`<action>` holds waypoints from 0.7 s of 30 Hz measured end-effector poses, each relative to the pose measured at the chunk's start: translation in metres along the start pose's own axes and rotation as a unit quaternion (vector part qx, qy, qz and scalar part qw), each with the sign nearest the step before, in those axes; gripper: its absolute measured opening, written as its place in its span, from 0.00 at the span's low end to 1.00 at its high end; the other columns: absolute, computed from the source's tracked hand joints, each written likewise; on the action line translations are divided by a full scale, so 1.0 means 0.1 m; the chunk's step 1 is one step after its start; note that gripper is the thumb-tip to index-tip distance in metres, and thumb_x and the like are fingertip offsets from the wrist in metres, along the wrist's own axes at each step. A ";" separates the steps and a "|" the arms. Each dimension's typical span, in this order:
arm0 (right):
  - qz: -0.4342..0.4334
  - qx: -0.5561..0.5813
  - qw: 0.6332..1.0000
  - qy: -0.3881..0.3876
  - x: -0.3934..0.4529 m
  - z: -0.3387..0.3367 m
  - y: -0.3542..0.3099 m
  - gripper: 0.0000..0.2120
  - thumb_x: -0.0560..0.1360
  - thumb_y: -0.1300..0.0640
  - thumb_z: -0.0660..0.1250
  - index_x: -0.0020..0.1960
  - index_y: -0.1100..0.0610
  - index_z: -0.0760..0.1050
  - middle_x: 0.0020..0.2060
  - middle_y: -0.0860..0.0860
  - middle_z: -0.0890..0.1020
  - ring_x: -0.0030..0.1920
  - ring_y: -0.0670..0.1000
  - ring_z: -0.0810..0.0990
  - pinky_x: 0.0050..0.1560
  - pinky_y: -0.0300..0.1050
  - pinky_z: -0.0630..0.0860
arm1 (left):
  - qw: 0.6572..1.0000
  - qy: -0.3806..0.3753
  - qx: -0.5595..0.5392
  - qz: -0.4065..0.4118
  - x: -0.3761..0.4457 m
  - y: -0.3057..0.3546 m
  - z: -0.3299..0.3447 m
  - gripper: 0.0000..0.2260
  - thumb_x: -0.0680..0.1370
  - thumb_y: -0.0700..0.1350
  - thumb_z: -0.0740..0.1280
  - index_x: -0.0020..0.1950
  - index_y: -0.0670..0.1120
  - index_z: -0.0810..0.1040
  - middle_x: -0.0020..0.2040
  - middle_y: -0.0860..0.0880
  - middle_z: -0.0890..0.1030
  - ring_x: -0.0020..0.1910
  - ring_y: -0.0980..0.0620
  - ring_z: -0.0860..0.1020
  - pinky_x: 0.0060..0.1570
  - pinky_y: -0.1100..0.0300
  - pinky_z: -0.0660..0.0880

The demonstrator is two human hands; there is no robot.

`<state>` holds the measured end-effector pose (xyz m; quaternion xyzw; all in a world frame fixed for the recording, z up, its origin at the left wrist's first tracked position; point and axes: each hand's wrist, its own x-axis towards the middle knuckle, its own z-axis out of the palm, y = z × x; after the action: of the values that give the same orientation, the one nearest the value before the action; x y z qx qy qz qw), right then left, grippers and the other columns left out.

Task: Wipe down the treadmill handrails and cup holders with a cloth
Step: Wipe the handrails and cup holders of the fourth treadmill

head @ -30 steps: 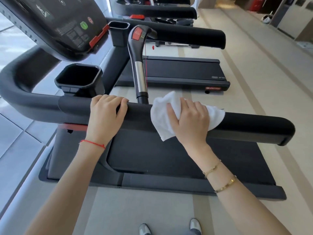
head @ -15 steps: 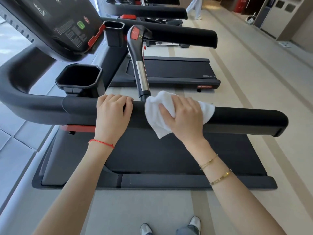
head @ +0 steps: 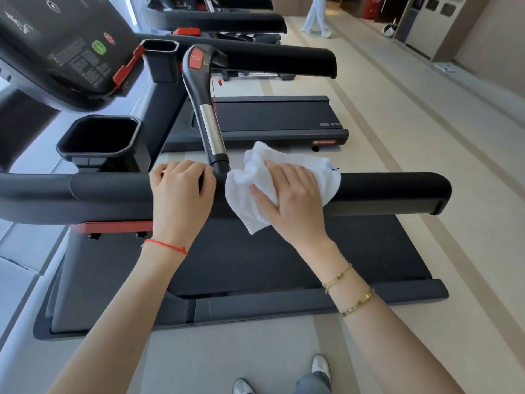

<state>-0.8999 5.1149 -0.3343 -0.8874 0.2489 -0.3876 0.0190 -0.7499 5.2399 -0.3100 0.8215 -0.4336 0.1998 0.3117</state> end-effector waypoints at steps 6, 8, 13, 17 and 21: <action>0.063 -0.031 0.997 -0.004 0.03 -0.32 0.59 0.16 0.78 0.44 0.61 0.40 0.55 0.73 0.34 0.49 0.77 0.37 0.53 0.74 0.46 0.47 0.71 | 0.997 -0.040 -0.045 0.043 0.07 0.45 0.21 0.11 0.81 0.43 0.61 0.44 0.44 0.82 0.42 0.50 0.83 0.44 0.47 0.79 0.57 0.56 0.65; 0.100 -0.058 0.992 -0.056 0.13 -0.41 0.79 0.19 0.78 0.44 0.59 0.33 0.54 0.67 0.27 0.48 0.73 0.32 0.53 0.72 0.38 0.49 0.70 | 0.996 -0.054 -0.063 0.041 0.09 0.58 0.26 0.11 0.80 0.42 0.62 0.45 0.43 0.83 0.43 0.50 0.84 0.44 0.46 0.79 0.56 0.53 0.69; 0.158 -0.061 0.948 -0.268 0.50 -0.33 0.92 0.25 0.77 0.37 0.53 0.29 0.53 0.66 0.28 0.48 0.71 0.31 0.52 0.69 0.33 0.47 0.58 | 0.994 -0.054 -0.092 0.016 0.12 0.83 0.34 0.10 0.80 0.42 0.62 0.47 0.43 0.83 0.45 0.49 0.84 0.45 0.46 0.79 0.50 0.47 0.75; 0.101 -0.023 0.922 -0.373 0.67 -0.22 0.81 0.26 0.78 0.34 0.49 0.31 0.51 0.66 0.31 0.47 0.71 0.33 0.49 0.68 0.33 0.47 0.59 | 0.995 -0.044 -0.088 -0.020 0.12 0.97 0.41 0.10 0.80 0.42 0.62 0.47 0.44 0.83 0.44 0.50 0.83 0.42 0.46 0.78 0.45 0.49 0.76; 0.084 -0.008 0.950 -0.299 0.51 -0.33 1.01 0.26 0.77 0.34 0.51 0.29 0.51 0.67 0.27 0.46 0.71 0.30 0.47 0.67 0.30 0.44 0.56 | 0.993 -0.044 -0.104 -0.037 0.15 1.11 0.47 0.10 0.80 0.43 0.62 0.50 0.45 0.83 0.46 0.52 0.83 0.44 0.50 0.79 0.42 0.53 0.76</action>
<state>-0.9370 5.0084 -0.2991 -0.9387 0.3085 -0.0991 0.1175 -0.8317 5.1516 -0.2972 0.8082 -0.4349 0.1054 0.3829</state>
